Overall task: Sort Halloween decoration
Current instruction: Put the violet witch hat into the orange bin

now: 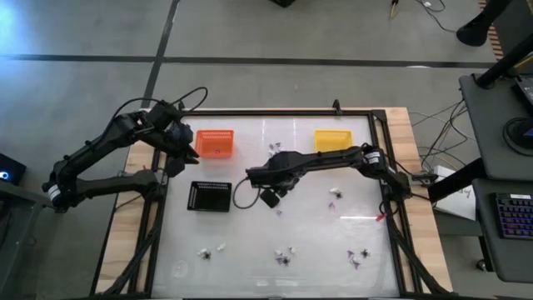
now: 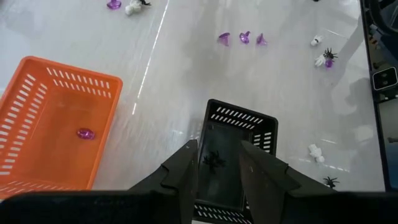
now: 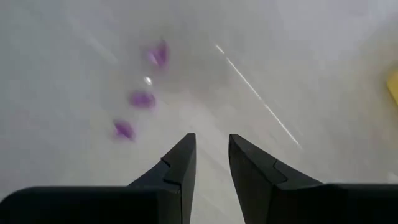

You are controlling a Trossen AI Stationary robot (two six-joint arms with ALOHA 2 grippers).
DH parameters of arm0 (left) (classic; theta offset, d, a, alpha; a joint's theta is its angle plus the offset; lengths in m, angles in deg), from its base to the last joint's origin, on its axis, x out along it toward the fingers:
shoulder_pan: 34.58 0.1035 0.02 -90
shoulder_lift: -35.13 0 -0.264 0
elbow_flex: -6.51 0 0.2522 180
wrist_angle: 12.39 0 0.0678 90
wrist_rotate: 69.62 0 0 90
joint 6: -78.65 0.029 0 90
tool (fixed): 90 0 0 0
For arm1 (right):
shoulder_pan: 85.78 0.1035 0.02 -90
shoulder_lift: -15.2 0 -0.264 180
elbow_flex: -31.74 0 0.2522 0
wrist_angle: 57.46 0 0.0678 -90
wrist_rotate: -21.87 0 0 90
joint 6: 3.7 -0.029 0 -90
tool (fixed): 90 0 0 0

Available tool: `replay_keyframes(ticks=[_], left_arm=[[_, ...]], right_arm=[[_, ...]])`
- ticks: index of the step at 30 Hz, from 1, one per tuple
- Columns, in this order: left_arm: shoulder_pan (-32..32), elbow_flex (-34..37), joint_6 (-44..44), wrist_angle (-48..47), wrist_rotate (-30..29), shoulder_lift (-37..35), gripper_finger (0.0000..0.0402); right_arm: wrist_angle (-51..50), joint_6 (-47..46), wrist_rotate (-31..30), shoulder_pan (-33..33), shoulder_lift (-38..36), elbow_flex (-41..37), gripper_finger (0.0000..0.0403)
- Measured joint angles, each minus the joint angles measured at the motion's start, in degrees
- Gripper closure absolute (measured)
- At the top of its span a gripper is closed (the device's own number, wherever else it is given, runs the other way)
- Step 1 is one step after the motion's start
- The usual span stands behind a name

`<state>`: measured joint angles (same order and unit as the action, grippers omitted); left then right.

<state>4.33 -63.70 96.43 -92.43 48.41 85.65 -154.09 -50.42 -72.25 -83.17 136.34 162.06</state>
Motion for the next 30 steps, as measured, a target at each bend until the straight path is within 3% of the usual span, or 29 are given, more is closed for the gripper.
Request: replay_keyframes(ticks=[5, 12, 18, 30], left_arm=[[0.00, 0.00, 0.00, 0.02, 0.00, 0.00, 0.0303], [0.00, 0.00, -0.07, 0.07, 0.00, 0.00, 0.0303], [0.01, 0.00, -1.61, 0.43, 0.00, 0.00, 0.0303], [0.01, 0.00, -5.25, 1.68, 0.00, 0.02, 0.0303]], right_arm=[[-4.72, -0.72, -1.02, 1.26, 0.00, -2.47, 0.0330], [-3.42, -0.85, -1.80, 1.63, 0.00, -8.61, 0.0342], [2.84, 0.83, 1.10, 1.61, 0.00, -11.55, 0.0342], [15.33, 9.33, 4.57, 1.48, -0.02, -9.21, 0.0342]])
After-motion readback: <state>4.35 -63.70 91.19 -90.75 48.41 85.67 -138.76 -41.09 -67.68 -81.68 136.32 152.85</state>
